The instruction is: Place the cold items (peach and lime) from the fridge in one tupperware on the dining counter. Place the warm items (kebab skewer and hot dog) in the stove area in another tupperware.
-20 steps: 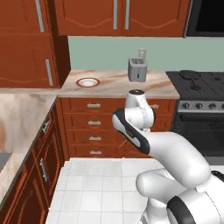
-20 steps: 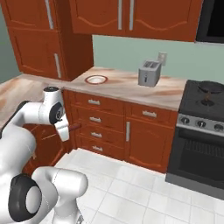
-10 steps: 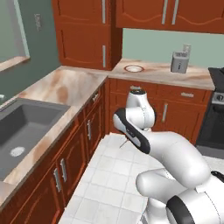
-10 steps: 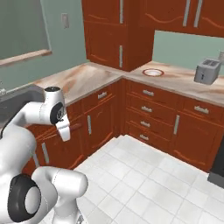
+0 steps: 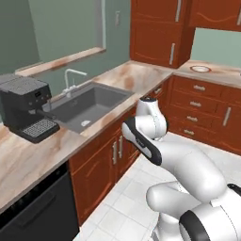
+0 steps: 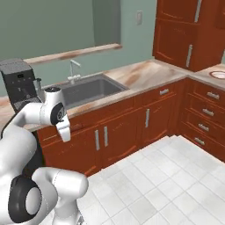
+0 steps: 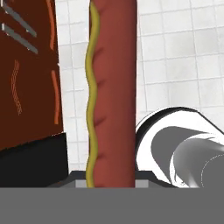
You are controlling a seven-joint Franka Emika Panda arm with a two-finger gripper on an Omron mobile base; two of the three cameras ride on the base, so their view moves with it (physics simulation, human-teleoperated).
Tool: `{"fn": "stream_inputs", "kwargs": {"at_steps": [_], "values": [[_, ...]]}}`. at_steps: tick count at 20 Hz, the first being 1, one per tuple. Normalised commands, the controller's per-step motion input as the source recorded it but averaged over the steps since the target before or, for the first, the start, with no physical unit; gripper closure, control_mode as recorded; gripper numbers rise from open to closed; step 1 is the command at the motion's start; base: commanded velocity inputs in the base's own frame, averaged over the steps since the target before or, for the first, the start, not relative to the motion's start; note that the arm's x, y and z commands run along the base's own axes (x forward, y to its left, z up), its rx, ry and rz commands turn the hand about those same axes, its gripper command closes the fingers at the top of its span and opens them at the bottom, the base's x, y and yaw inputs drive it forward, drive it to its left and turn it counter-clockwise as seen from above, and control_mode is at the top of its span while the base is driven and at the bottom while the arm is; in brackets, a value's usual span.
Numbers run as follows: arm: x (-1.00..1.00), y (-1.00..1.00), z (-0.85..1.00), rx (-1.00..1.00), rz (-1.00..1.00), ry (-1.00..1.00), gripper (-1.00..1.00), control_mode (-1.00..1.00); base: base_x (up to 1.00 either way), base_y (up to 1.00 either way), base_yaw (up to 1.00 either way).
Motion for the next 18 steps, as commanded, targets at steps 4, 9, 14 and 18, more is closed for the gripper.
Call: {"fn": "stream_inputs", "kwargs": {"at_steps": [4, 9, 14, 18], "values": [[0.00, 0.00, 0.00, 0.00, 0.00, 0.00, 1.00, 1.00, -0.87, 0.68, 0.43], [0.00, 0.00, 0.00, 0.00, 0.00, 0.00, 1.00, 1.00, -0.81, 0.96, 0.37], [0.00, 0.00, 0.00, 0.00, 0.00, 0.00, 1.00, 1.00, -0.48, 1.00, 0.27], [0.00, 0.00, 0.00, 0.00, 0.00, 0.00, 1.00, 1.00, -0.20, 1.00, 0.20]]}}
